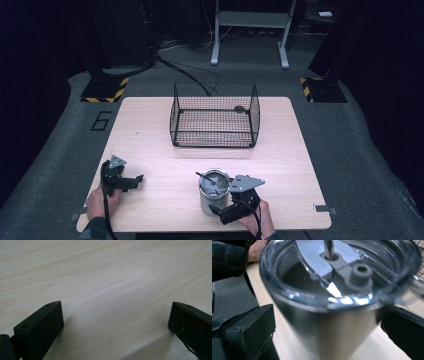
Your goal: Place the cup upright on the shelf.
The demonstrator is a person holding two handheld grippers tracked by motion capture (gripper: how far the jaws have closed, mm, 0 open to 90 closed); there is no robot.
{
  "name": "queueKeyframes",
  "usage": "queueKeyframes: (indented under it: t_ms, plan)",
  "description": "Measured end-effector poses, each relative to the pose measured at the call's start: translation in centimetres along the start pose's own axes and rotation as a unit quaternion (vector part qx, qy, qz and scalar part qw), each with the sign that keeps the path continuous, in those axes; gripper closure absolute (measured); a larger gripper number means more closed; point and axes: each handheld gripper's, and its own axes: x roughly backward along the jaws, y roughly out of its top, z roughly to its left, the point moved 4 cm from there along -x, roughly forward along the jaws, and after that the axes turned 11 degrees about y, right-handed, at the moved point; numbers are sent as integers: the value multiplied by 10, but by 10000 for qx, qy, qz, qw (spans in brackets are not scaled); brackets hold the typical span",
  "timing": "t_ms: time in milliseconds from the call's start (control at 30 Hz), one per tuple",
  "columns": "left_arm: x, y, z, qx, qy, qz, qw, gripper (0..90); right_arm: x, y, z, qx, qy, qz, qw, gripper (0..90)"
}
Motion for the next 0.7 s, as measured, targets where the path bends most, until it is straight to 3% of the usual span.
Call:
queueKeyframes:
  t_ms: [267,300,433,700]
  plan:
    - [0,0,0,1,1,0,10000,1,-11,1,-2,9,-39,-147,9999,0]
    - [0,0,0,9,5,-6,10000,1,-13,1,-4,97,-60,-161,9998,0]
    - [0,0,0,-1,2,0,10000,1,-17,0,-6,26,-66,-313,9995,0]
    - [0,0,0,0,2,-2,10000,1,-20,0,-3,107,-301,-476,9984,28]
